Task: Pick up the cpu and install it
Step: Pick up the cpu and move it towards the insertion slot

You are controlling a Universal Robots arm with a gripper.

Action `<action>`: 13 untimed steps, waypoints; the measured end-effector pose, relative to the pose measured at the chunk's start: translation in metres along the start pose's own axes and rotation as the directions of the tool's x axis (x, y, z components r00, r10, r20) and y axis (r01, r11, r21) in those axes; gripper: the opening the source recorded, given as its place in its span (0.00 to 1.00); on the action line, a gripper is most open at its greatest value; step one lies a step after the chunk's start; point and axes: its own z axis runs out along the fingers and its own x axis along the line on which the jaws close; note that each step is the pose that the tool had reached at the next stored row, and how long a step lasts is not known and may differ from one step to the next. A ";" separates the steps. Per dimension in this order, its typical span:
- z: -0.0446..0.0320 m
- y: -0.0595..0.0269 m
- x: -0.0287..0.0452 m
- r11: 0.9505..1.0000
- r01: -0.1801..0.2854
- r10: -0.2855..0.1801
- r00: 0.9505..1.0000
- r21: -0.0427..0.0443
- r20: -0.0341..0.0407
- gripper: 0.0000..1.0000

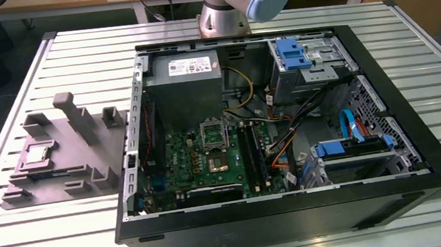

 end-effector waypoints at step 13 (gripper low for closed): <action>0.0018 0.0001 -0.0004 1.000 -0.031 0.031 1.000 -0.001 0.002 0.62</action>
